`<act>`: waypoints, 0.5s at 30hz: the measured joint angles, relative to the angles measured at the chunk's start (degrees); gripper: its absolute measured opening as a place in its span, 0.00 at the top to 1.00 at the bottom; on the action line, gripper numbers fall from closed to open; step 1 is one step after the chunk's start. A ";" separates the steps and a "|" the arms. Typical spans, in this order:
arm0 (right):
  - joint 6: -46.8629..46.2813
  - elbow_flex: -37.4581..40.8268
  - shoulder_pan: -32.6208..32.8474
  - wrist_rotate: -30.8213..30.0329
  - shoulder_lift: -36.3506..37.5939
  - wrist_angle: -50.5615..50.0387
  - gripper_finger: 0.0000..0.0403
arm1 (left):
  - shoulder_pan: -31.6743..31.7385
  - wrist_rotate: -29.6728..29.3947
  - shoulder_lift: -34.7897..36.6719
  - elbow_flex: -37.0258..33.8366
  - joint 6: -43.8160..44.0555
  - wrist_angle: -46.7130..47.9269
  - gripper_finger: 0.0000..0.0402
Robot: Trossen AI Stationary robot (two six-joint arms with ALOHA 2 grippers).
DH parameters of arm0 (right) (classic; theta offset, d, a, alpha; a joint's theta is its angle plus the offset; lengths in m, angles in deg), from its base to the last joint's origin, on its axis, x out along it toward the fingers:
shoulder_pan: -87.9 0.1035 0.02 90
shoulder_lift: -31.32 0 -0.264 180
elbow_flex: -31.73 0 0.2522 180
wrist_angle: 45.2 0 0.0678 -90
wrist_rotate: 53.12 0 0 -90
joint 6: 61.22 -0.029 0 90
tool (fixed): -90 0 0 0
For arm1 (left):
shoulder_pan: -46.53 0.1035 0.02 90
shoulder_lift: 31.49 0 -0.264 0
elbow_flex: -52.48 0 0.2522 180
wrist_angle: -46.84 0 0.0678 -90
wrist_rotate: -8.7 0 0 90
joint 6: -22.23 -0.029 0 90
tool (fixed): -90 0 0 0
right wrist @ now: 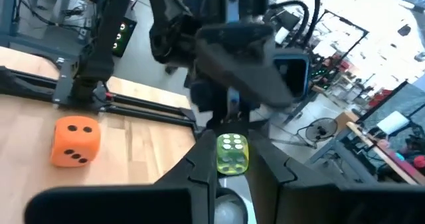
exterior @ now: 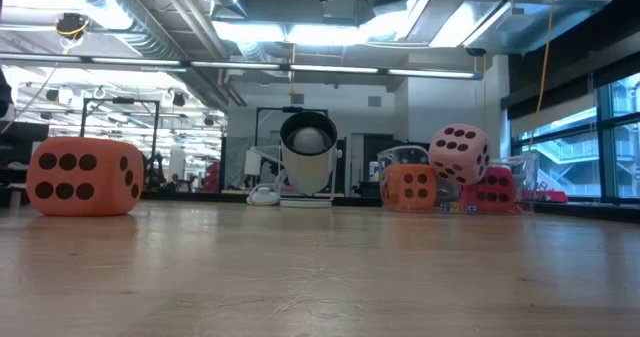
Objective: Pick & Place Dice
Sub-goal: Put the small green dice into the transparent container
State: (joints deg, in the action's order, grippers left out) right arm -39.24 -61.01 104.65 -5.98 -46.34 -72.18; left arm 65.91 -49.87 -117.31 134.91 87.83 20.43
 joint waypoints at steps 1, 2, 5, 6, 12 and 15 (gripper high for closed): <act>-0.36 0.00 0.00 -0.45 -0.01 -0.34 0.87 | 0.00 0.28 0.00 0.00 0.20 -0.36 0.53; -0.39 0.00 -0.01 -1.42 -0.01 -0.42 0.87 | 0.03 0.75 0.00 0.00 0.28 -0.37 0.53; 0.78 0.00 -0.02 -4.73 0.26 -0.49 0.87 | 0.60 3.54 0.00 0.00 1.06 -0.27 0.53; 0.76 0.00 -0.02 -5.54 0.53 -0.60 0.87 | 0.85 4.73 0.00 0.00 1.41 -0.06 0.53; -11.38 0.00 -1.73 -5.41 3.86 -3.61 0.87 | 2.14 13.97 1.70 -0.09 3.32 0.55 0.57; -19.81 -0.03 -3.46 -2.79 5.92 -8.11 0.87 | 2.16 14.82 5.88 -0.09 -0.62 4.69 0.59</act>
State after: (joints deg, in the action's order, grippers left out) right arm -59.04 -61.04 101.20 -8.77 -40.42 -80.29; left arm 68.07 -35.05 -111.43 134.82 87.21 25.12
